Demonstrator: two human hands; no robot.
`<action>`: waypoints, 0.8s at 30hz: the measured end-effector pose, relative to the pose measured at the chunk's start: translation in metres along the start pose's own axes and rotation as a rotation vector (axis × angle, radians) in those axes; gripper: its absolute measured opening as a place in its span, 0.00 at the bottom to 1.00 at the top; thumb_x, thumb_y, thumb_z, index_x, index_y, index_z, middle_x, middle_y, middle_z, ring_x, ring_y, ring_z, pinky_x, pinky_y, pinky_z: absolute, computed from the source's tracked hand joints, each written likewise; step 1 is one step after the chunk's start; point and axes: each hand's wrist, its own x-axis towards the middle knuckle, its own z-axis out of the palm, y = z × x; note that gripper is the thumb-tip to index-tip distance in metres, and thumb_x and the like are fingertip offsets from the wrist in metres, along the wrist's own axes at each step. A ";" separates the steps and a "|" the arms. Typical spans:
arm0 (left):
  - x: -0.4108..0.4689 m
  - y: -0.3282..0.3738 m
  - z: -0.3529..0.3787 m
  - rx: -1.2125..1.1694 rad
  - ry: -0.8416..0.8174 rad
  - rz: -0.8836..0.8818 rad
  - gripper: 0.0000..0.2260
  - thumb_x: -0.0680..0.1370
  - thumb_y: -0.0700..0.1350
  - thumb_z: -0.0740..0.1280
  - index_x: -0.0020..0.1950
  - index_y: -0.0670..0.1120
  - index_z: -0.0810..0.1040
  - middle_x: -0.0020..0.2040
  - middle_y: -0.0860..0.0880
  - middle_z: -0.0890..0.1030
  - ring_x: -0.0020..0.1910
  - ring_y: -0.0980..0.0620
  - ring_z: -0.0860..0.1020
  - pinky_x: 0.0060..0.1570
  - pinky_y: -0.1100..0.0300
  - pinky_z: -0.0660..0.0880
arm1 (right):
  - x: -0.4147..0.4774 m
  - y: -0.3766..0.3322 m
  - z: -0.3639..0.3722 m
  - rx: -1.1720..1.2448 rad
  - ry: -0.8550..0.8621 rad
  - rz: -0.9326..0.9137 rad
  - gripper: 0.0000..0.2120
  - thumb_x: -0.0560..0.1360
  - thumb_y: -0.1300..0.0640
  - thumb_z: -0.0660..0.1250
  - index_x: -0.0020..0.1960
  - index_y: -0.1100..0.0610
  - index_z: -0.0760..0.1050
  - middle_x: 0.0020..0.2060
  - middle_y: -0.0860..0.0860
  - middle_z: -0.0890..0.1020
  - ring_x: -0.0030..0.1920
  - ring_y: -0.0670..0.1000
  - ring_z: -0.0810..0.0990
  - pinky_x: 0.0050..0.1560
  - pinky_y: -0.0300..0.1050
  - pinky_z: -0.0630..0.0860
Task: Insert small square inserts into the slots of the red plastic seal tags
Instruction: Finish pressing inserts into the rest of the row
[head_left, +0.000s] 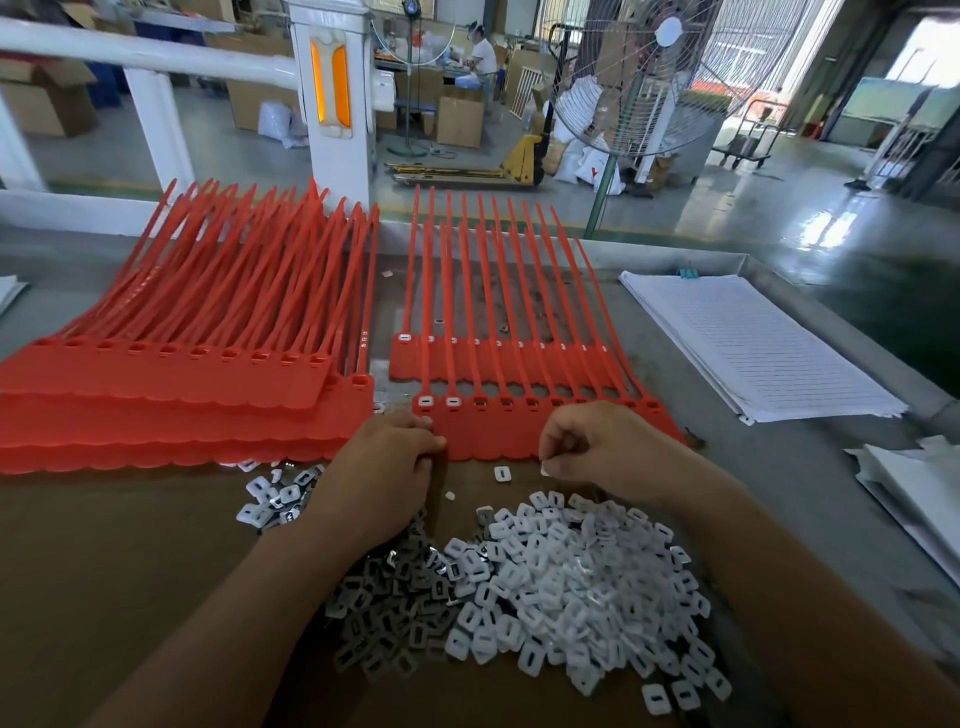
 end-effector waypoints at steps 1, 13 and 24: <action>0.000 0.000 0.000 -0.001 0.000 0.000 0.14 0.78 0.40 0.60 0.62 0.47 0.76 0.67 0.53 0.71 0.66 0.56 0.64 0.56 0.74 0.50 | 0.003 -0.002 0.001 0.021 0.020 -0.007 0.07 0.72 0.57 0.69 0.39 0.47 0.75 0.39 0.44 0.79 0.41 0.41 0.77 0.40 0.33 0.73; -0.001 -0.001 0.000 -0.011 0.000 0.043 0.14 0.77 0.38 0.61 0.61 0.45 0.77 0.64 0.50 0.73 0.65 0.54 0.67 0.55 0.73 0.54 | 0.064 -0.022 0.018 0.103 0.252 0.009 0.09 0.74 0.59 0.67 0.37 0.48 0.73 0.35 0.38 0.72 0.38 0.37 0.70 0.36 0.31 0.64; -0.003 0.001 -0.002 -0.007 0.019 0.051 0.13 0.76 0.38 0.62 0.59 0.45 0.78 0.63 0.49 0.75 0.63 0.53 0.69 0.50 0.76 0.55 | 0.080 -0.023 0.027 0.048 0.211 0.066 0.06 0.74 0.60 0.67 0.40 0.50 0.75 0.35 0.41 0.74 0.43 0.43 0.73 0.43 0.39 0.67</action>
